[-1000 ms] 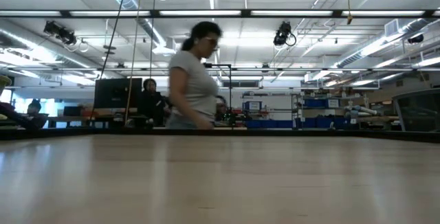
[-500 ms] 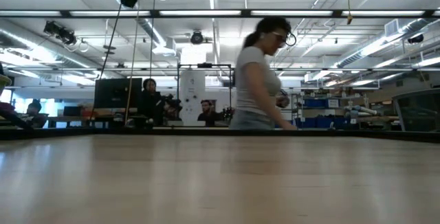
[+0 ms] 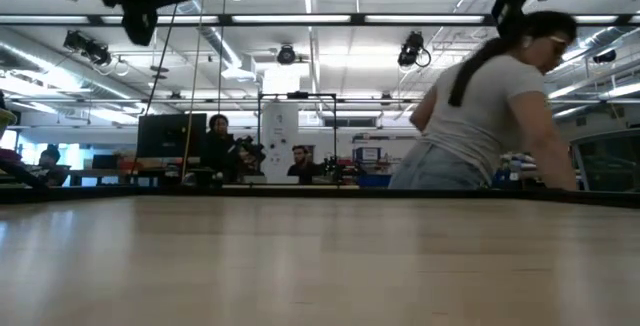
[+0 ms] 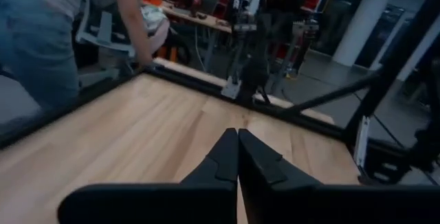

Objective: Nest bowls inside each other
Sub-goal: Return to Home Position

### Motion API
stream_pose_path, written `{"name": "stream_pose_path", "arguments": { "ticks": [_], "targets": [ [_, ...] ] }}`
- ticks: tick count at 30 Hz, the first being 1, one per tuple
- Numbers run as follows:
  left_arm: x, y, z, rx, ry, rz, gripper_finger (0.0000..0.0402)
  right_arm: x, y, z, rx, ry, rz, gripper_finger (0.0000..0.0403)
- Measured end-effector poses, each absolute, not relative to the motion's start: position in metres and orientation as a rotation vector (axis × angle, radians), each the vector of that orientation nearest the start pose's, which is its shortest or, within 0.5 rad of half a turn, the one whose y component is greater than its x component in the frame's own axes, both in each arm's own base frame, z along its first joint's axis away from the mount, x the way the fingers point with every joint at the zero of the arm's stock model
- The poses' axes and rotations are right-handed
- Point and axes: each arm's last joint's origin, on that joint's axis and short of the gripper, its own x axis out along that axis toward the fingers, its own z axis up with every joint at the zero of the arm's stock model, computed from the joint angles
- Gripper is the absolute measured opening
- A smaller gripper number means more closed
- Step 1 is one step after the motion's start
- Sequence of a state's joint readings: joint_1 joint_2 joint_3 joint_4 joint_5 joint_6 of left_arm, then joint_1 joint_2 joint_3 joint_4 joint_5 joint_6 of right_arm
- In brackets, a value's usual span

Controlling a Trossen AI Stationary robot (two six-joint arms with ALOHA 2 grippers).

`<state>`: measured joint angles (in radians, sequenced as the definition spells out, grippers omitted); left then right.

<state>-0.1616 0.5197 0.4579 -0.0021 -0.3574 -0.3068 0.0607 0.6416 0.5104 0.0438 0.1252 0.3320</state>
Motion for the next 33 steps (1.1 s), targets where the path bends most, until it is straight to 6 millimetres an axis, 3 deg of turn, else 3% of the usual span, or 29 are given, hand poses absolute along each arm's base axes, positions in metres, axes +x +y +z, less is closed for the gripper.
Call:
{"name": "stream_pose_path", "arguments": {
  "ticks": [4, 10, 17, 33],
  "targets": [
    [0.123, -0.012, 0.254, -0.283, 0.047, 0.18, 0.0008, 0.145, 0.006, 0.255, 0.269, 0.04, 0.002, 0.0003],
    [0.116, -0.012, 0.238, -0.14, 0.052, 0.165, 0.0002, 0.132, 0.002, 0.227, 0.26, 0.043, -0.013, 0.0002],
    [0.108, -0.009, 0.219, -0.14, 0.036, 0.192, 0.0002, 0.119, -0.004, 0.21, 0.298, -0.111, -0.014, 0.0001],
    [0.094, -0.006, 0.193, -0.202, -0.044, 0.195, 0.0001, 0.113, -0.01, 0.177, 0.336, -0.094, 0.028, 0.0]
  ]
}}
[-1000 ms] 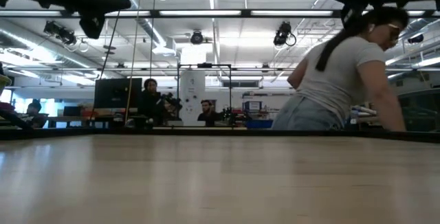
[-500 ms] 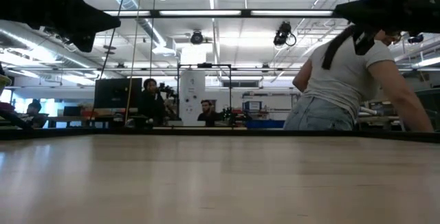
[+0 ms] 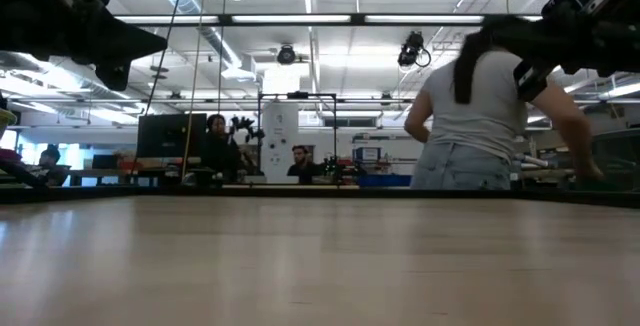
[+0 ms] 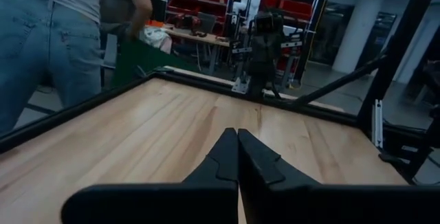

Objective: Nest bowls inside each other
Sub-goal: Return to Home Position

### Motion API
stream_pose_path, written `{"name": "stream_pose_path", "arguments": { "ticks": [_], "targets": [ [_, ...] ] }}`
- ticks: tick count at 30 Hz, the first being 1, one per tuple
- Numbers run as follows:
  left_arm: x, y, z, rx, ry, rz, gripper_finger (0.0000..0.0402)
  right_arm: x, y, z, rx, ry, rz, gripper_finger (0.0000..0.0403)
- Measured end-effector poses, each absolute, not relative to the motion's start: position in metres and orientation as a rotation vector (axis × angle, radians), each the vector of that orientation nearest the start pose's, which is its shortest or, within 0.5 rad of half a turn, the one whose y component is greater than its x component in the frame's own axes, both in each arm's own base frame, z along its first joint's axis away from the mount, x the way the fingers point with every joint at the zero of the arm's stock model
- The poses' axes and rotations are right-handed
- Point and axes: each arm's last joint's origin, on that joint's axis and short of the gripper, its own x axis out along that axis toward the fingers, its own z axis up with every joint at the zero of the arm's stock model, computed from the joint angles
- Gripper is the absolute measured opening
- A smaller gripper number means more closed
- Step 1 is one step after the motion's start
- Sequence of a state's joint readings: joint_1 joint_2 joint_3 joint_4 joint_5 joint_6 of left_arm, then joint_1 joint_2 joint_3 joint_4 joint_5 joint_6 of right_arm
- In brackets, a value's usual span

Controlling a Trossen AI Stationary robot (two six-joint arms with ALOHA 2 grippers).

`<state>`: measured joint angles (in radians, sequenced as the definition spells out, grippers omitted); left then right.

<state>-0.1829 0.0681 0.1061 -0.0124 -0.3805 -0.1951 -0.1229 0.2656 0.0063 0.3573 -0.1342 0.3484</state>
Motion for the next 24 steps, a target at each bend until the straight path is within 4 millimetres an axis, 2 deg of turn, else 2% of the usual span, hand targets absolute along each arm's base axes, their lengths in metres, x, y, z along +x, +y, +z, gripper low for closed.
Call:
{"name": "stream_pose_path", "arguments": {
  "ticks": [19, 24],
  "targets": [
    [0.087, -0.006, 0.202, -0.155, -0.111, 0.155, 0.0001, 0.102, -0.013, 0.183, 0.328, -0.15, 0.091, 0.0],
    [0.091, -0.008, 0.19, -0.209, -0.087, 0.126, 0.0001, 0.099, -0.013, 0.182, 0.33, -0.149, 0.086, 0.0001]
  ]
}}
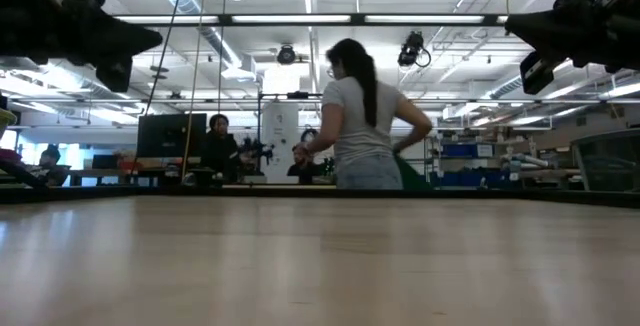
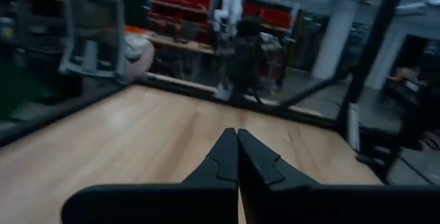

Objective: Nest bowls inside each other
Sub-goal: Return to Home Position

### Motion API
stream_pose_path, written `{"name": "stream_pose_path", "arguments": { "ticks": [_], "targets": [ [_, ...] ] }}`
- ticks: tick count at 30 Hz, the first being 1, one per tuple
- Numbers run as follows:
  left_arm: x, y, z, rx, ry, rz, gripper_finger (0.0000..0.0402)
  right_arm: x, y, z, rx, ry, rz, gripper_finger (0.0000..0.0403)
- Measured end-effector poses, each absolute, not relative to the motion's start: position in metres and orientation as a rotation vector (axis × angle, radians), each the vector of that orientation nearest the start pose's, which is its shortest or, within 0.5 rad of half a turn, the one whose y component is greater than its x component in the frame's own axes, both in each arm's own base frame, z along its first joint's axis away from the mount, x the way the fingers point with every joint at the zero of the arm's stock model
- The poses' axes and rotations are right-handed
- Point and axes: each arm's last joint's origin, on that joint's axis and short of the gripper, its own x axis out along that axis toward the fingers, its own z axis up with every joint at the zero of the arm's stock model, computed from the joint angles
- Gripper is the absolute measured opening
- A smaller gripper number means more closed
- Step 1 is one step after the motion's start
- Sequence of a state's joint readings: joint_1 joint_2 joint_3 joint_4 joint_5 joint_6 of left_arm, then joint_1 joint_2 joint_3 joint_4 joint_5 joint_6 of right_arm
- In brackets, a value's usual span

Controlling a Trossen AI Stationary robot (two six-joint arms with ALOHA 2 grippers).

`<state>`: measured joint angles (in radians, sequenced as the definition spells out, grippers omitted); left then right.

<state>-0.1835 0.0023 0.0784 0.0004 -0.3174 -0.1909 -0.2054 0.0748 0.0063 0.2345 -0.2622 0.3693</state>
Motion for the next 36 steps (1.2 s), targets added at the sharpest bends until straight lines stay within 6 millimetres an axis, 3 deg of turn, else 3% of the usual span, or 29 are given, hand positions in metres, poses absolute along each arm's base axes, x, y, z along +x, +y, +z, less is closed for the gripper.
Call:
{"name": "stream_pose_path", "arguments": {
  "ticks": [9, 23, 36],
  "targets": [
    [0.0957, -0.0109, 0.1797, -0.231, -0.146, 0.039, 0.0, 0.0984, -0.0105, 0.1819, 0.369, -0.127, 0.175, 0.0002],
    [0.0959, -0.0036, 0.1822, -0.217, -0.182, 0.112, 0.0, 0.0977, -0.0167, 0.1767, 0.361, -0.077, 0.154, 0.0002],
    [0.0966, -0.0056, 0.1791, -0.187, -0.142, 0.049, 0.0, 0.0987, -0.0159, 0.1758, 0.41, -0.068, 0.132, 0.0003]
  ]
}}
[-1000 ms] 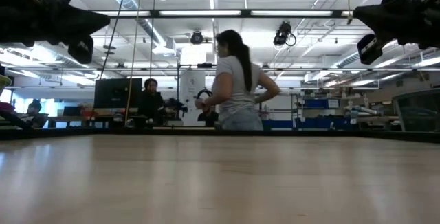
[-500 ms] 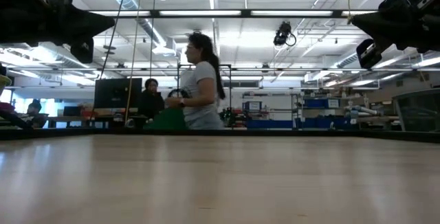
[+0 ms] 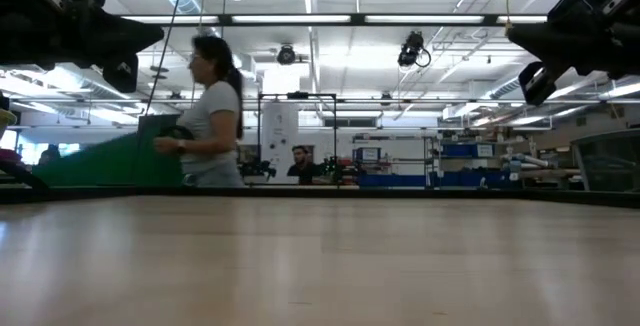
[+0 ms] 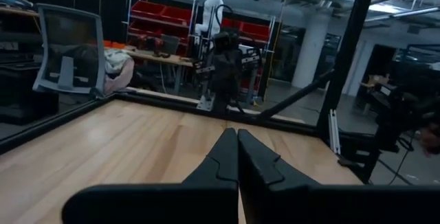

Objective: Nest bowls inside each other
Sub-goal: Return to Home Position

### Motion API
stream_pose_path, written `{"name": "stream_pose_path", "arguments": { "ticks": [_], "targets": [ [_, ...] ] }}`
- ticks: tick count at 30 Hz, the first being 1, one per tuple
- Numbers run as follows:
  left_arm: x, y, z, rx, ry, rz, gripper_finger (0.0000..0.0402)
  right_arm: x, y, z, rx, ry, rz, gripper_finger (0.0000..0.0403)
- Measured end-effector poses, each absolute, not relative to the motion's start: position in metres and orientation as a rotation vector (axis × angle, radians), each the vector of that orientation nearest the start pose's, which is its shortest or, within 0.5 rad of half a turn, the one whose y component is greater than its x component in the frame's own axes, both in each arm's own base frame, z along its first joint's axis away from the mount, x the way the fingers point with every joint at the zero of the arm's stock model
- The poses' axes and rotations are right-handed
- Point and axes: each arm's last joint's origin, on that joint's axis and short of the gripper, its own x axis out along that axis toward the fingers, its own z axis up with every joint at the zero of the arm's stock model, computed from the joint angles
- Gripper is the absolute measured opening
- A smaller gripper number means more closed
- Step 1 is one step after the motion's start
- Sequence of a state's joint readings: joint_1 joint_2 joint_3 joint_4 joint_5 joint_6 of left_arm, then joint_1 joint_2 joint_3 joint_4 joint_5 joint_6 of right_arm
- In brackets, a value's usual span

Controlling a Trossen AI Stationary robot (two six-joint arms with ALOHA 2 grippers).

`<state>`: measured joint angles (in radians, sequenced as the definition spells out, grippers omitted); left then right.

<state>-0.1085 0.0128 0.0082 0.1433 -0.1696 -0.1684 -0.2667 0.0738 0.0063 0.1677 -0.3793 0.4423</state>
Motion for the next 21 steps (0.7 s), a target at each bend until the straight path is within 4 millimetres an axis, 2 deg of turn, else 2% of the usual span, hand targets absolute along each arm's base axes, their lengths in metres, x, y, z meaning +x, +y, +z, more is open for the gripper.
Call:
{"name": "stream_pose_path", "arguments": {
  "ticks": [6, 14, 21],
  "targets": [
    [0.0966, -0.0051, 0.179, -0.189, -0.144, 0.067, 0.0, 0.0997, -0.0141, 0.1743, 0.43, -0.065, 0.082, 0.0007],
    [0.0966, -0.0051, 0.1791, -0.189, -0.145, 0.067, 0.0014, 0.0997, -0.0145, 0.1747, 0.428, -0.072, 0.073, 0.0039],
    [0.0966, -0.0051, 0.179, -0.189, -0.145, 0.067, 0.0017, 0.0997, -0.0145, 0.1747, 0.428, -0.071, 0.074, 0.0041]
  ]
}}
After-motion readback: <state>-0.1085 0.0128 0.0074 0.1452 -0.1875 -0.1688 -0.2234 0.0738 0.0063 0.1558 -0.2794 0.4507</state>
